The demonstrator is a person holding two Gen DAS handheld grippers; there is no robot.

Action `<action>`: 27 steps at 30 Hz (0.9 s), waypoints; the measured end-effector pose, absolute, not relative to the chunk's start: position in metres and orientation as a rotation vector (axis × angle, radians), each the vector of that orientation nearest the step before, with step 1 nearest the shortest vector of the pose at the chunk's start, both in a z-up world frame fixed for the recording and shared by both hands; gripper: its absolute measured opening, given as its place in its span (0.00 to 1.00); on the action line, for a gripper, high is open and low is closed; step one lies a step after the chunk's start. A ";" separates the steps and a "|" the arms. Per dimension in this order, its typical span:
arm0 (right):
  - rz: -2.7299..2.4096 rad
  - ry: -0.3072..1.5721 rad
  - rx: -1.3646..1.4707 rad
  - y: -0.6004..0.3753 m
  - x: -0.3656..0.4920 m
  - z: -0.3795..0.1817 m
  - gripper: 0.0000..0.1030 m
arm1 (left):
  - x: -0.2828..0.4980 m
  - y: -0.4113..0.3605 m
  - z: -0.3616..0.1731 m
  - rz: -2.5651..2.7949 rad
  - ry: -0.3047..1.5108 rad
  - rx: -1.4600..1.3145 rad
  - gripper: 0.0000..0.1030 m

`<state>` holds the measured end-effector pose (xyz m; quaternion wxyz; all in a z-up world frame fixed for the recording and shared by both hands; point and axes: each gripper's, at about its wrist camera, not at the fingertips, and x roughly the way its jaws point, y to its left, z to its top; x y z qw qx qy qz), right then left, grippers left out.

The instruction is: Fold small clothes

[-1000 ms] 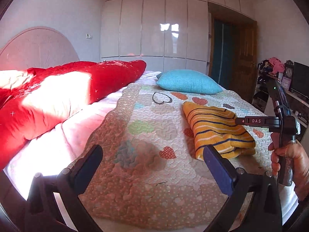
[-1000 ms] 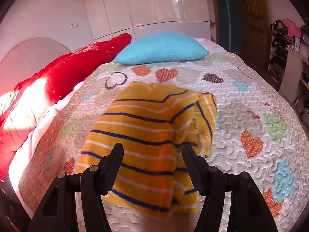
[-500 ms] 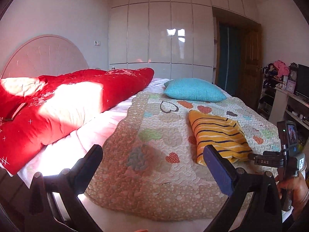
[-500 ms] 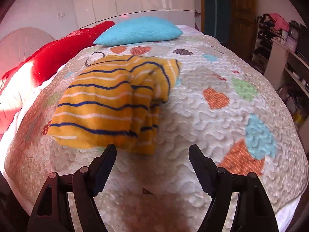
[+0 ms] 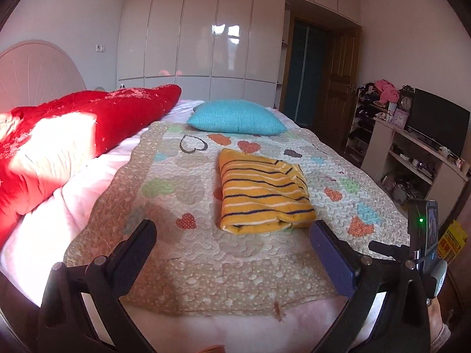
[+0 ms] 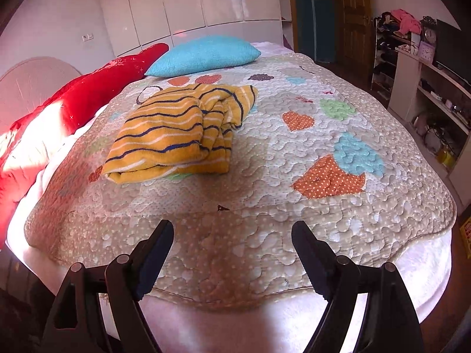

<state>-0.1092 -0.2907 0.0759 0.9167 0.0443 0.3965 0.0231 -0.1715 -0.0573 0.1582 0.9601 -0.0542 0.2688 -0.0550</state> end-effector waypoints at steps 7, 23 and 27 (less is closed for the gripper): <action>0.032 0.836 0.066 -0.281 -0.109 0.073 0.85 | -0.166 -0.056 0.129 -0.040 0.656 -0.113 1.00; 0.068 0.866 -0.015 -0.253 -0.108 0.063 0.86 | -0.152 -0.043 0.091 0.039 0.817 -0.110 1.00; 0.069 0.861 -0.035 -0.251 -0.108 0.063 0.86 | -0.150 -0.045 0.086 0.033 0.837 -0.106 1.00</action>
